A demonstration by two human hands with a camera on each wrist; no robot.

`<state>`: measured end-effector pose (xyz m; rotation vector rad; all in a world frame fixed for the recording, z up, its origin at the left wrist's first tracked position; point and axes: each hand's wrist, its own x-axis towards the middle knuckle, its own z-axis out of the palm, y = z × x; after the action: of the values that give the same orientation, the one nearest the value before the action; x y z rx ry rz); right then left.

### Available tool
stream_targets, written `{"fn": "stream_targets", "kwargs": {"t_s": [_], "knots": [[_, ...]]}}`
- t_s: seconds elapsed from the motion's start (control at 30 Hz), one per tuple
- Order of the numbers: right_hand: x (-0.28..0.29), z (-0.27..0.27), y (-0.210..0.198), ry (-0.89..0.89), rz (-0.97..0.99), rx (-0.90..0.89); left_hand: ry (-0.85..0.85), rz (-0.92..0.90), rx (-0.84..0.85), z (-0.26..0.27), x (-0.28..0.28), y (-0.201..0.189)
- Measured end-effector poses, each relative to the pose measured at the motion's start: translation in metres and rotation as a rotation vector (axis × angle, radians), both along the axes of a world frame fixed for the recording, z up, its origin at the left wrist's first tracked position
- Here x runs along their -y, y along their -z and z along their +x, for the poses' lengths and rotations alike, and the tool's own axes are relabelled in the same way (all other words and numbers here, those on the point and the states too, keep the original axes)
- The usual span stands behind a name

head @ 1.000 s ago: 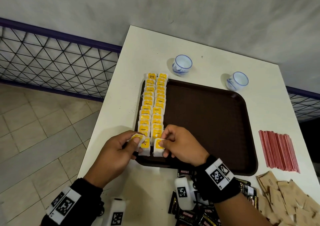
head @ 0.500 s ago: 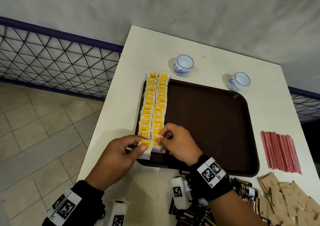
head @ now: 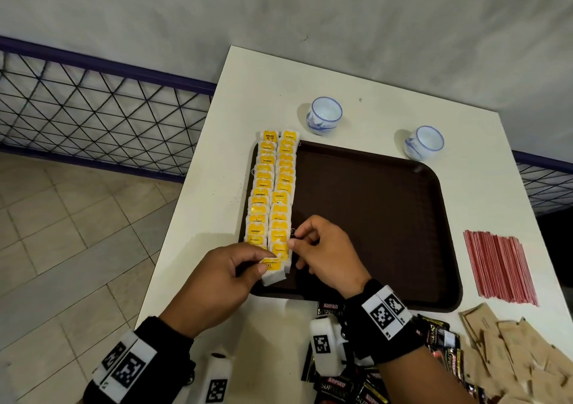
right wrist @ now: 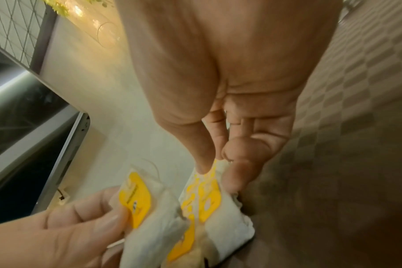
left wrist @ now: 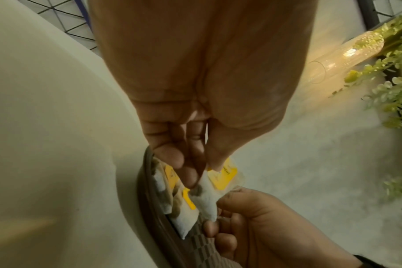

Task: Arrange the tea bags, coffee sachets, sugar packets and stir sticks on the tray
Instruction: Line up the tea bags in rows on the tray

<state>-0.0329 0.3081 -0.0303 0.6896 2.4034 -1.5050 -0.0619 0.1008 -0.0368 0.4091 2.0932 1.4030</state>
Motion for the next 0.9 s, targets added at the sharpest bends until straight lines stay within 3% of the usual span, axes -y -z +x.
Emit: {"fn": "stream_targets", "kwargs": {"t_s": [0.4, 0.57, 0.67, 0.9], "knots": [[-0.041, 0.045, -0.006, 0.119, 0.046, 0.011, 0.108, -0.223, -0.145, 0.001, -0.026, -0.003], [-0.045, 0.055, -0.004, 0.139, 0.052, 0.017, 0.064, -0.382, -0.32, 0.004, -0.033, -0.003], [-0.047, 0.059, -0.005, 0.149, 0.057, 0.015, 0.042, -0.378, -0.424, 0.005, -0.035, -0.006], [-0.055, 0.067, -0.017, 0.167, 0.074, 0.001, 0.218, -0.497, -0.459, 0.012, -0.036, -0.004]]}}
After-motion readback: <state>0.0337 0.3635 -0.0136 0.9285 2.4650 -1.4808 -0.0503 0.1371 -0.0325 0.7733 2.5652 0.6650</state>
